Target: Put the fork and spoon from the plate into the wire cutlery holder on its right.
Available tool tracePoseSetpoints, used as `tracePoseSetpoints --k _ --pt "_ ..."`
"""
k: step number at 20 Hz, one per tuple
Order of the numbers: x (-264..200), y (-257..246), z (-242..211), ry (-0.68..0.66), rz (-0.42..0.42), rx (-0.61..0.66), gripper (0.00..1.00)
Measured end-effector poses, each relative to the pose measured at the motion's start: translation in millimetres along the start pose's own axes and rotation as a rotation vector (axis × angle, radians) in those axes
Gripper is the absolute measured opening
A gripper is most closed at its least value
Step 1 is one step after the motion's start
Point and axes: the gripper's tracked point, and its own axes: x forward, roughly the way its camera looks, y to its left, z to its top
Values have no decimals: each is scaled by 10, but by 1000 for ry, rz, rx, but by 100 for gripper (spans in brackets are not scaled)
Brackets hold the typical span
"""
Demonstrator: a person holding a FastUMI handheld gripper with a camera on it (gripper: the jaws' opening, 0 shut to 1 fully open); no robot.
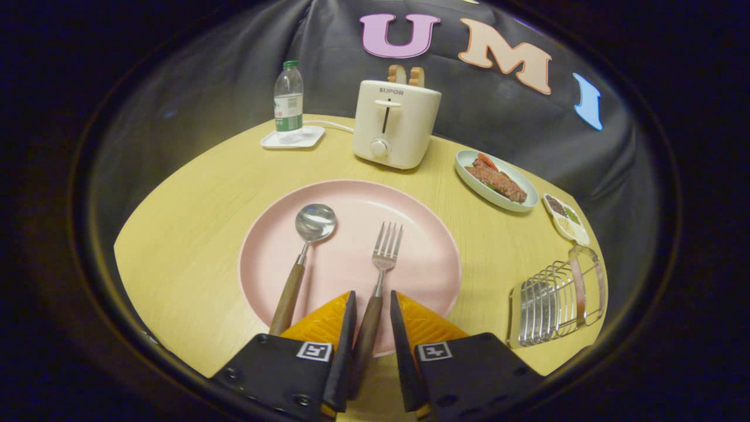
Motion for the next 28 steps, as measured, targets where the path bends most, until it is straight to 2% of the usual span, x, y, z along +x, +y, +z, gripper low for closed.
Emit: tracePoseSetpoints --k 2,5,12,19,28 --pt "2 -43 -5 7 -10 4 30" --pt "-18 29 -33 32 32 21 16" --pt "-142 7 -41 54 61 -74 7" --pt "-447 -284 131 101 88 -97 7" --pt "-866 -754 295 153 145 -21 7"
